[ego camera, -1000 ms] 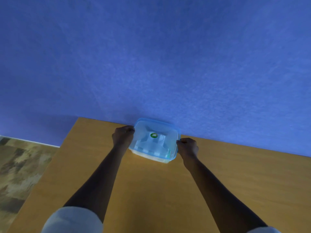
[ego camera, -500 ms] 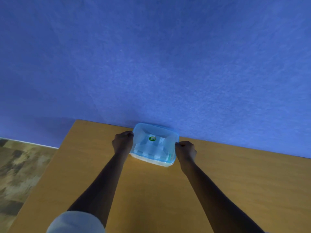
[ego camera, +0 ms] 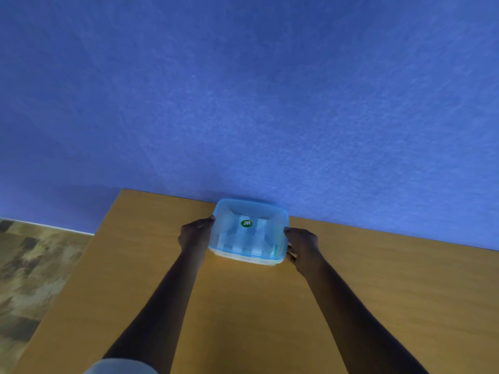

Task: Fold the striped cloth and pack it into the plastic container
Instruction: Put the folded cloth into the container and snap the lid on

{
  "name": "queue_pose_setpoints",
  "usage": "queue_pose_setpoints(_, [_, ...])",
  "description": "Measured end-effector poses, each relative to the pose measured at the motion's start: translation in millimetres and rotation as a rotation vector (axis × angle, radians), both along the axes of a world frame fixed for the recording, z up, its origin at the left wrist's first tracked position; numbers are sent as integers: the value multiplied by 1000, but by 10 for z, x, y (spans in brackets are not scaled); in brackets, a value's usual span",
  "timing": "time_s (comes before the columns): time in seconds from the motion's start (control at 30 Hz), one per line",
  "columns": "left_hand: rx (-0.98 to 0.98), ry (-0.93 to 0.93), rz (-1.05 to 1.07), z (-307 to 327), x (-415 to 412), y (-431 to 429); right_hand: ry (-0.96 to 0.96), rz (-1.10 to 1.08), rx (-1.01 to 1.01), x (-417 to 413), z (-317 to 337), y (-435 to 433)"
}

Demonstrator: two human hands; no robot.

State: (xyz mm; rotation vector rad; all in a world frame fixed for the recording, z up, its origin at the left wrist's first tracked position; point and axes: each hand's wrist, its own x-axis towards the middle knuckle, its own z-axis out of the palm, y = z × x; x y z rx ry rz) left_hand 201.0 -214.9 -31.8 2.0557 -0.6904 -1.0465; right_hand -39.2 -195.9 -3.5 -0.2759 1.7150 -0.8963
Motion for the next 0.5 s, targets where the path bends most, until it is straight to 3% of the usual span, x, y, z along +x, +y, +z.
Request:
queue_pose_setpoints(0.23, [3, -75, -51, -33, 5, -46, -77, 21, -20, -55, -25, 21])
queue_pose_setpoints(0.5, [-24, -48, -52, -75, -5, 40, 101, 134, -148, -83, -119, -15])
